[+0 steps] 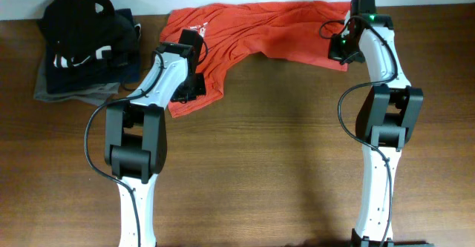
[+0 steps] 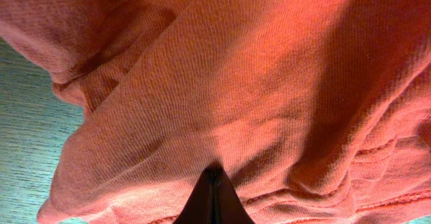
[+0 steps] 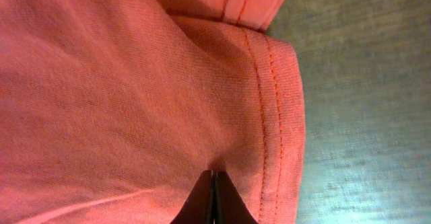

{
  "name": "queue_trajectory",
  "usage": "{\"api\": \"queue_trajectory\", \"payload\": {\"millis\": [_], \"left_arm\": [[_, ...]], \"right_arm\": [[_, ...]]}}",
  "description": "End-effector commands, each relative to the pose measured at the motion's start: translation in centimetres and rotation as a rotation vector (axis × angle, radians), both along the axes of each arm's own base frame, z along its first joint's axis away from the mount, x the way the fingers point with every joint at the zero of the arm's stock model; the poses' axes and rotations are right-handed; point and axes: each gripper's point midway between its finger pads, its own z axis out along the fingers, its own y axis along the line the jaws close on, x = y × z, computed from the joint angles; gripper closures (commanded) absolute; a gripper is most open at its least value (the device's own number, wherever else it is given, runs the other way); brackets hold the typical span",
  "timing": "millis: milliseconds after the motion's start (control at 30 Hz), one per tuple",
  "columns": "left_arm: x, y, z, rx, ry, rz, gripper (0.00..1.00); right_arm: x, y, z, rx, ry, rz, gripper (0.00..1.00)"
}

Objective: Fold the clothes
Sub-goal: 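Pull the shirt's lower edge toward the robot with both grippers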

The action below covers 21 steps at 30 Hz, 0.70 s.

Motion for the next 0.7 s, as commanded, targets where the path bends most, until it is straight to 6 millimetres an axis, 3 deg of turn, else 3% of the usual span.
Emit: {"api": "queue_trajectory", "payload": {"millis": [0,267,667], "left_arm": [[-1.8,0.3,-1.7,0.011,0.074,-0.012,0.99],[-5.3,0.3,-1.6,-0.005,0.222,-0.010,0.99],[-11.0,1.0,-0.2,0.011,0.464,0.002,0.99]], "right_arm": [[-2.0,-1.1,-1.7,-0.043,0.095,-0.019,0.96],[-5.2,-2.2,-2.1,-0.091,0.226,-0.036,0.96],[-12.2,-4.8,-1.6,-0.044,0.489,-0.181,0.96]]}}
